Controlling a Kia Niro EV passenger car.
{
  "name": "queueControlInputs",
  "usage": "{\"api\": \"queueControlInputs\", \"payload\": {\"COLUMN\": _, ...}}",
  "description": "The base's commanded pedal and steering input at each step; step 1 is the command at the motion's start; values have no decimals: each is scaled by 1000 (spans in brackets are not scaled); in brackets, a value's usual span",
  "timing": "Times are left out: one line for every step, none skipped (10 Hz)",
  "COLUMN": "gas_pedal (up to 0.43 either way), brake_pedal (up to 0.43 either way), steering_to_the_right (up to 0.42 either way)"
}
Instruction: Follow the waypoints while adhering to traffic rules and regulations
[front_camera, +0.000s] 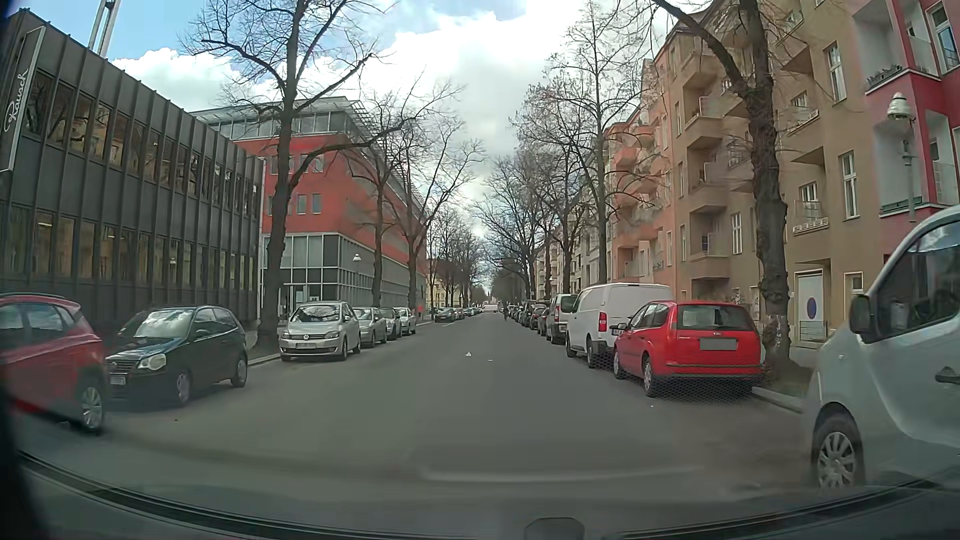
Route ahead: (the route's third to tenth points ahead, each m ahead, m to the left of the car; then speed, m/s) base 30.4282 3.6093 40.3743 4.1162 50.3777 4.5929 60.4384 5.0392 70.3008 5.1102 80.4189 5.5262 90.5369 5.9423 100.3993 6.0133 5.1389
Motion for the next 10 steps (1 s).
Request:
{"api": "queueControlInputs", "payload": {"gas_pedal": 79, "brake_pedal": 30, "steering_to_the_right": -10}}
{"api": "queueControlInputs", "payload": {"gas_pedal": 79, "brake_pedal": 30, "steering_to_the_right": -10}}
{"api": "queueControlInputs", "payload": {"gas_pedal": 79, "brake_pedal": 30, "steering_to_the_right": -10}}
{"api": "queueControlInputs", "payload": {"gas_pedal": 87, "brake_pedal": 30, "steering_to_the_right": -9}}
{"api": "queueControlInputs", "payload": {"gas_pedal": 87, "brake_pedal": 30, "steering_to_the_right": -9}}
{"api": "queueControlInputs", "payload": {"gas_pedal": 87, "brake_pedal": 37, "steering_to_the_right": -9}}
{"api": "queueControlInputs", "payload": {"gas_pedal": 87, "brake_pedal": 30, "steering_to_the_right": -9}}
{"api": "queueControlInputs", "payload": {"gas_pedal": 87, "brake_pedal": 30, "steering_to_the_right": -7}}
{"api": "queueControlInputs", "payload": {"gas_pedal": 87, "brake_pedal": 30, "steering_to_the_right": -5}}
{"api": "queueControlInputs", "payload": {"gas_pedal": 98, "brake_pedal": 24, "steering_to_the_right": -5}}
